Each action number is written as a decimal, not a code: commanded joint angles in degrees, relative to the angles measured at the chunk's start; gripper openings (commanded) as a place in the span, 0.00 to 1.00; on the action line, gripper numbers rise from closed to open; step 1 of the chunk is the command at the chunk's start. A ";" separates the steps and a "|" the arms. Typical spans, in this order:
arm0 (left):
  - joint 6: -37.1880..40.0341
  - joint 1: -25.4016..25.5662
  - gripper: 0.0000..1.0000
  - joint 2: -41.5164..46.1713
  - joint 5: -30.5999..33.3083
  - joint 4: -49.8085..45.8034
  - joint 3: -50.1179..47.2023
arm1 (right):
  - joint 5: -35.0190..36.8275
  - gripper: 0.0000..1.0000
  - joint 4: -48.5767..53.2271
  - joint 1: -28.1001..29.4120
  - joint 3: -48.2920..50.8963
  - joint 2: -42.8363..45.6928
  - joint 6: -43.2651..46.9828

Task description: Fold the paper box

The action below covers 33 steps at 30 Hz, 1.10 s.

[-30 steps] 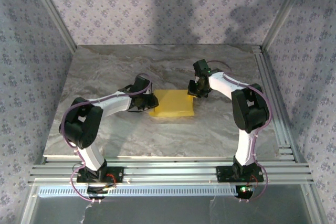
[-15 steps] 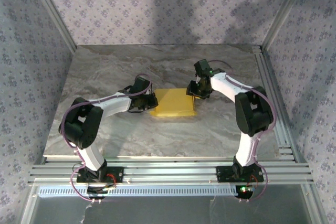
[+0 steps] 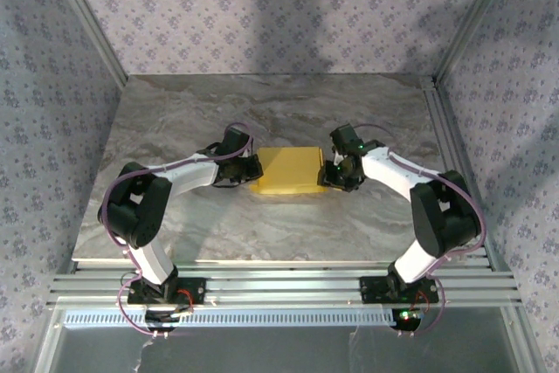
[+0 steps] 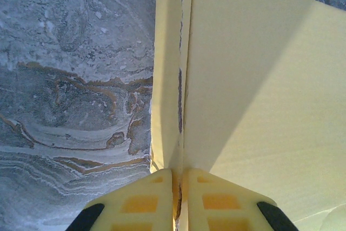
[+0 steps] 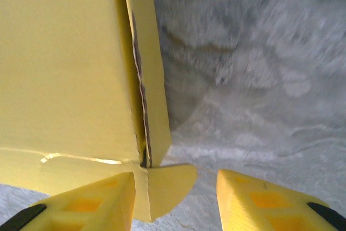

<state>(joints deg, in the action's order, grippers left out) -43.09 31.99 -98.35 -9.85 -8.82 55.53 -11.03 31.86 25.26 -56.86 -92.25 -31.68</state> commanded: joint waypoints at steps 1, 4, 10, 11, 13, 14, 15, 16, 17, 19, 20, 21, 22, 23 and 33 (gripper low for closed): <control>0.32 0.44 0.10 -0.63 0.77 -3.42 0.10 | -0.58 0.43 -1.70 2.31 1.00 2.02 -0.94; 0.35 0.49 0.10 -0.68 0.79 -3.49 0.12 | 0.44 0.41 -1.70 2.75 1.96 2.77 -1.72; 0.58 0.70 0.10 -0.71 0.88 -3.99 0.71 | 0.95 0.40 -1.30 2.76 1.21 2.34 -0.94; 0.67 0.68 0.10 -0.71 0.88 -4.13 0.76 | 1.45 0.39 -0.43 2.78 0.68 2.16 -0.56; 0.79 0.67 0.10 -0.66 0.96 -4.28 0.81 | 2.90 0.39 1.13 2.80 -0.04 2.61 0.03; 0.81 0.69 0.10 -0.64 0.97 -4.33 0.90 | 3.88 0.39 1.64 2.83 -0.01 3.35 0.19; 0.89 0.68 0.10 -0.62 0.96 -4.39 0.90 | 4.75 0.39 2.16 2.87 0.06 3.91 0.35; 0.82 0.72 0.10 -0.62 0.96 -4.29 0.86 | 6.06 0.39 2.32 2.81 0.02 4.45 0.48; 0.86 0.71 0.10 -0.62 0.89 -4.28 0.84 | 7.11 0.40 2.30 2.83 0.04 4.61 0.48; 0.83 0.74 0.10 -0.72 0.94 -4.11 0.98 | 7.24 0.40 2.21 2.86 -0.13 3.96 0.63; 0.82 0.77 0.10 -0.71 0.83 -4.19 0.98 | 6.85 0.39 1.92 2.83 -0.50 3.14 0.66; 0.89 0.79 0.10 -0.71 0.83 -4.19 0.96 | 6.57 0.40 1.69 3.04 -0.96 2.23 0.67; 0.88 0.72 0.10 -0.75 0.87 -4.19 1.03 | 6.29 0.39 1.40 3.36 -1.52 1.26 0.68; 0.82 0.77 0.10 -0.71 0.88 -4.18 1.07 | 5.92 0.39 0.99 3.48 -1.83 0.29 0.66; 0.86 0.73 0.15 -0.52 0.60 -4.10 1.07 | 1.36 0.38 -2.02 3.83 -1.22 -1.02 -1.79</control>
<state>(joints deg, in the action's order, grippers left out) -42.89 32.16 -98.35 -9.67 -9.06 55.70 -8.14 30.41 28.67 -57.98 -93.47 -32.32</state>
